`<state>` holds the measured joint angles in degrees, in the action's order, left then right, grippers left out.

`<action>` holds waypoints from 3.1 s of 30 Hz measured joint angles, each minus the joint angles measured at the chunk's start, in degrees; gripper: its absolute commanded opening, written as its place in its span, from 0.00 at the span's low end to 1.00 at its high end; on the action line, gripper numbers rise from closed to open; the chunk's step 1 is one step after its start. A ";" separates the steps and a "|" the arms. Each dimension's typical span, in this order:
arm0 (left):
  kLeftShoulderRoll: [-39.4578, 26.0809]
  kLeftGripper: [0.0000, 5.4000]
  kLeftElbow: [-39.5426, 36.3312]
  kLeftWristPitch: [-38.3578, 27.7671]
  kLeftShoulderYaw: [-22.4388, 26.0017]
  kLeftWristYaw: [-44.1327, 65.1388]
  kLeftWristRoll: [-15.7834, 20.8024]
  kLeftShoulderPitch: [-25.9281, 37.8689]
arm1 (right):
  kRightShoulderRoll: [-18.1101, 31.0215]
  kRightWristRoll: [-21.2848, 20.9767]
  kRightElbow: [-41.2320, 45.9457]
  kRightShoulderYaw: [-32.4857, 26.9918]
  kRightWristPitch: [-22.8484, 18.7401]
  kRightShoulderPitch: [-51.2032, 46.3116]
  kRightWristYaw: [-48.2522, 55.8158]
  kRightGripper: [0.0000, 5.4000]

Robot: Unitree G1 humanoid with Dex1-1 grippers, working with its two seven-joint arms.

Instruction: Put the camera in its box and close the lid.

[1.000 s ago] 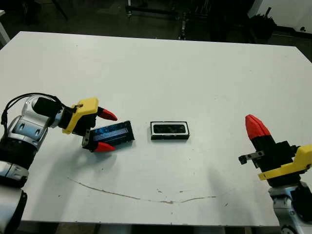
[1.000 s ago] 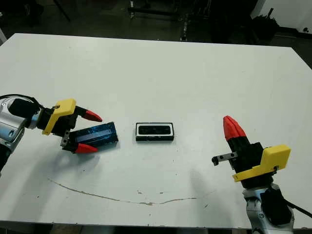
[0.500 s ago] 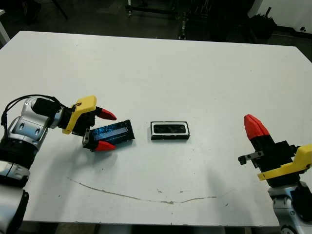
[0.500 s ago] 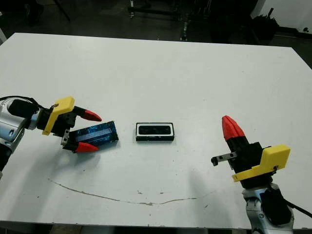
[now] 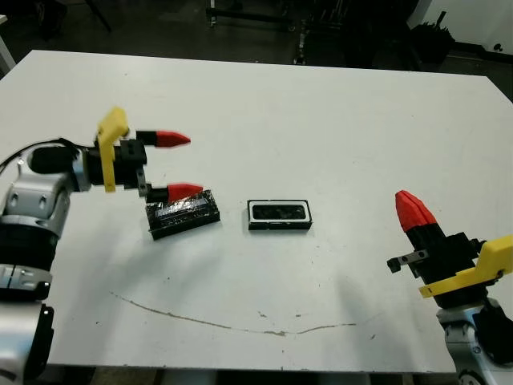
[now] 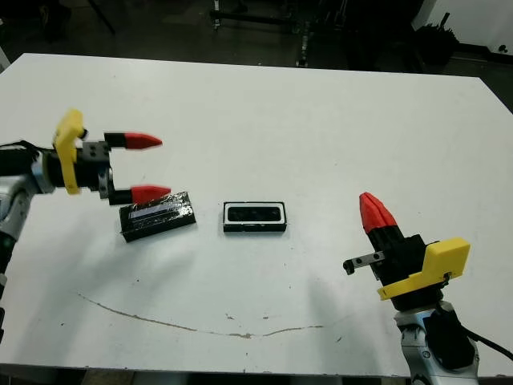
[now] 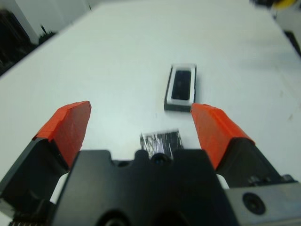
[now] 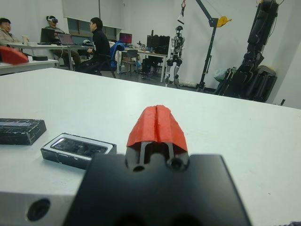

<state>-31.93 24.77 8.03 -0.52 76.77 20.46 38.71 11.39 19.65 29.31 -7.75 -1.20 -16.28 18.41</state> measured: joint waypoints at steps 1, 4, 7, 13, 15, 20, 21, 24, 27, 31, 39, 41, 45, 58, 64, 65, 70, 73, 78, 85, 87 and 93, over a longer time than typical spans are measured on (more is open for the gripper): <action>-0.31 1.00 -1.15 1.34 0.21 0.12 0.46 0.02 | 0.00 0.04 0.05 0.03 -0.13 -0.01 -0.02 0.00; -1.26 1.00 -3.94 3.64 0.36 0.17 1.24 -0.23 | 0.00 0.04 0.12 0.15 -0.73 -0.03 -0.07 0.00; -1.60 1.00 -6.20 2.62 0.29 -0.71 0.71 -1.48 | 0.00 0.04 0.19 0.21 -0.93 -0.06 -0.12 0.00; -1.60 1.00 -5.67 0.00 -1.27 -1.31 -1.80 -2.70 | -0.01 0.04 0.19 0.22 -0.93 -0.07 -0.11 0.00; -1.60 1.00 -5.56 -0.20 -1.80 -1.90 -2.59 -3.04 | -0.01 0.07 0.19 0.22 -0.93 -0.07 -0.10 0.00; -1.25 1.00 -5.43 -0.45 -2.02 -3.86 -2.73 -5.30 | -0.01 0.52 0.19 0.27 -0.93 -0.10 -0.09 0.00; -1.18 1.00 -5.31 -0.57 -2.02 -4.01 -2.73 -5.59 | -0.01 0.52 0.19 0.34 -0.93 -0.10 -0.10 0.00; -0.76 1.00 -4.59 -1.88 -2.13 -4.50 -2.80 -6.73 | -0.01 0.52 0.22 0.45 -0.93 -0.17 -0.12 0.00; -0.22 1.00 -3.29 -3.92 -2.56 -4.62 -3.44 -7.58 | -0.01 0.52 0.22 0.46 -0.93 -0.18 -0.11 0.00; 0.75 1.00 0.01 -5.90 -2.72 -3.76 -3.46 -7.99 | -0.01 0.66 0.22 0.45 -0.93 -0.23 -0.11 0.00; 0.83 1.00 0.65 -7.02 -3.23 -3.88 -4.22 -9.35 | -0.01 0.97 0.22 0.46 -0.93 -0.32 -0.11 0.00; 0.84 1.00 0.78 -7.38 -3.51 -4.19 -4.91 -9.39 | -0.01 0.96 0.22 0.46 -0.93 -0.34 -0.11 0.00; 0.84 1.00 1.44 -7.54 -4.03 -5.06 -5.99 -9.39 | -0.01 0.97 0.21 0.45 -0.93 -0.38 -0.07 0.00; 0.84 1.00 2.84 -7.38 -4.89 -5.58 -7.72 -9.39 | -0.06 1.31 0.12 0.46 -0.92 -0.47 0.07 0.00; 0.83 1.00 3.12 -7.54 -5.21 -6.02 -9.03 -9.39 | -0.06 1.28 0.09 0.47 -0.92 -0.50 0.10 0.00; 0.83 1.00 3.12 -7.47 -5.28 -6.02 -9.20 -9.39 | -0.06 1.29 0.09 0.47 -0.92 -0.50 0.10 0.00; 0.83 1.00 3.59 -7.27 -5.35 -6.00 -9.41 -9.39 | -0.06 1.30 0.09 0.47 -0.90 -0.51 0.10 0.00; 0.83 1.00 4.30 -6.83 -5.36 -6.00 -9.48 -9.39 | -0.08 1.51 0.09 0.47 -0.91 -0.61 0.10 0.00; 0.83 1.00 5.32 -6.57 -5.36 -5.97 -9.70 -9.38 | -0.08 1.46 0.09 0.47 -0.91 -0.73 0.10 0.00; 0.83 1.00 7.79 -8.48 -5.37 -5.61 -10.18 -9.39 | -0.08 1.27 0.09 0.49 -0.91 -0.76 0.10 0.00; 0.83 1.00 8.60 -9.07 -5.37 -5.21 -10.36 -9.38 | -0.07 1.26 0.09 0.50 -0.91 -0.76 0.10 0.00; 0.79 1.00 10.26 -6.65 -5.34 -2.71 -9.85 -9.17 | -0.07 1.49 0.10 0.64 -0.92 -0.75 0.11 0.00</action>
<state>-31.14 35.03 1.37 -5.87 74.06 10.61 29.54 11.32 21.15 29.41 -7.12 -2.12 -17.04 18.52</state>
